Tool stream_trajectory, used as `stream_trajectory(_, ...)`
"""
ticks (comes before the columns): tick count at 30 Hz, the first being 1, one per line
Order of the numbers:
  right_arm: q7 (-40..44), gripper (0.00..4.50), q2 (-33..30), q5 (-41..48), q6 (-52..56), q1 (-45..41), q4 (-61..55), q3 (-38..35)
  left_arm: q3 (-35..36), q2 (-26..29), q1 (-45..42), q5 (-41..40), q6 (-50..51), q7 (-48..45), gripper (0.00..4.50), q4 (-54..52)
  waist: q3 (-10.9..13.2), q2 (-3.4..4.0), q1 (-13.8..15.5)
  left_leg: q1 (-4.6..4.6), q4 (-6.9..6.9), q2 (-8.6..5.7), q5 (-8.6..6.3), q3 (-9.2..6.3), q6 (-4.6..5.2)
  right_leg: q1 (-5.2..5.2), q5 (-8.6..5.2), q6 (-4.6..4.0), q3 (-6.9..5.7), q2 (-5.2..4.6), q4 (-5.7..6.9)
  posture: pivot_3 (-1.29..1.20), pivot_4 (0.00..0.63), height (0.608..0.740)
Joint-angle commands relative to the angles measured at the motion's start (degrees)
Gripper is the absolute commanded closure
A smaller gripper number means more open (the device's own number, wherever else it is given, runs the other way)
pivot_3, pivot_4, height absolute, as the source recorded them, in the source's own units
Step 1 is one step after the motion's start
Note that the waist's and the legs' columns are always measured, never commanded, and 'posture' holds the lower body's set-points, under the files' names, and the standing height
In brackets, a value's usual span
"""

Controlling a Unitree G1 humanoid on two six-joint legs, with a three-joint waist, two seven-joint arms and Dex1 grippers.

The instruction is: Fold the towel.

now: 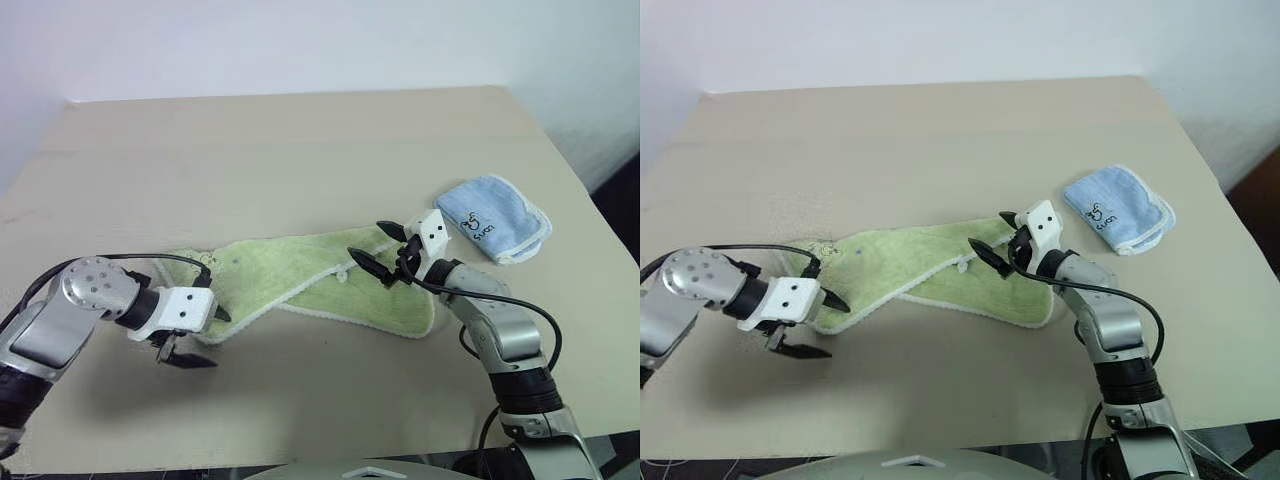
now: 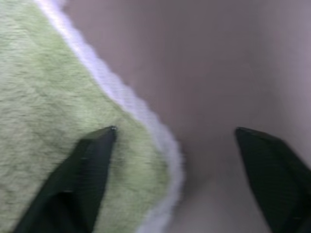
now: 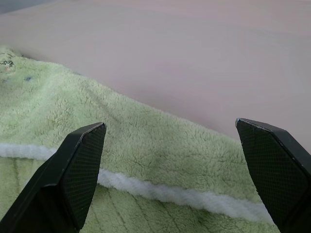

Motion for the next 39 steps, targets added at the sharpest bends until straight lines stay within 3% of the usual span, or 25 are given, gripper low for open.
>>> stream_trajectory(1, -0.32, 0.00, -0.59, 1.35, 0.53, -0.38, -3.60, -1.67, -1.82, -0.34, -0.18, 3.75, -3.04, 0.52, 2.00, 3.96, -0.03, 0.05, -0.03, 0.03, 0.00, 0.00, 0.00, 0.01, 0.00, 0.03, 0.00, 0.00, 0.01, 0.00, 0.00, 0.00, 0.150, 0.731)
stream_trajectory(8, -0.32, 0.00, -1.16, 1.45, 1.30, -0.43, -4.10, -2.14, -0.75, -1.11, 0.33, 2.92, -5.37, 1.84, 4.36, 6.09, -0.11, 0.20, -0.24, 0.18, 0.00, 0.12, 0.00, 0.05, 0.00, 0.11, 0.00, 0.00, 0.03, 0.07, 0.04, 0.00, 0.150, 0.731)
stream_trajectory(9, -0.28, 0.00, -1.28, 1.45, 1.32, -0.52, -4.04, -2.18, -0.48, -1.14, 0.61, 2.71, -5.57, 2.11, 4.47, 6.13, -0.12, 0.21, -0.24, 0.22, 0.00, 0.12, 0.00, 0.05, 0.00, 0.15, 0.00, 0.00, 0.03, 0.07, 0.04, 0.00, 0.150, 0.731)
stream_trajectory(16, -0.26, 0.00, -3.42, 0.06, 0.03, -1.78, -2.66, -2.44, 6.11, -2.08, 0.61, -3.94, -0.20, 4.82, 4.47, 5.77, -0.12, 0.21, -0.16, 0.26, 0.00, 0.12, 0.00, 0.07, 0.00, 0.18, 0.00, 0.00, 0.05, 0.07, 0.05, 0.00, 0.150, 0.731)
stream_trajectory(23, 1.86, 0.00, -12.90, -9.76, -10.80, -4.50, 5.35, -1.00, 14.27, -2.24, 3.04, -9.21, 4.86, 8.59, 4.47, 1.85, -0.10, 0.18, -0.10, 0.14, 0.03, 0.10, 0.00, 0.13, 0.01, 0.16, 0.00, 0.00, 0.05, 0.06, -0.10, 0.00, 0.150, 0.731)
stream_trajectory(31, 7.40, 0.00, -21.75, -18.48, -26.23, -9.44, 20.56, 2.06, 16.99, -2.35, 5.56, -8.02, 3.27, 11.49, 4.47, 2.96, -0.10, 0.17, -0.29, 0.09, 0.03, 0.11, 0.00, 0.21, 0.01, 0.12, 0.04, -0.05, 0.06, 0.06, -0.11, 0.00, 0.150, 0.731)
stream_trajectory(39, 8.69, 0.00, -22.13, -23.54, -36.41, -16.40, 33.05, 4.77, 16.51, -3.10, 6.39, -7.75, 2.54, 12.63, 4.47, 2.72, -0.10, 0.17, -0.71, 0.10, 0.04, 0.12, 0.00, 0.24, 0.01, 0.11, 0.06, -0.07, 0.11, 0.06, -0.11, 0.00, 0.150, 0.731)
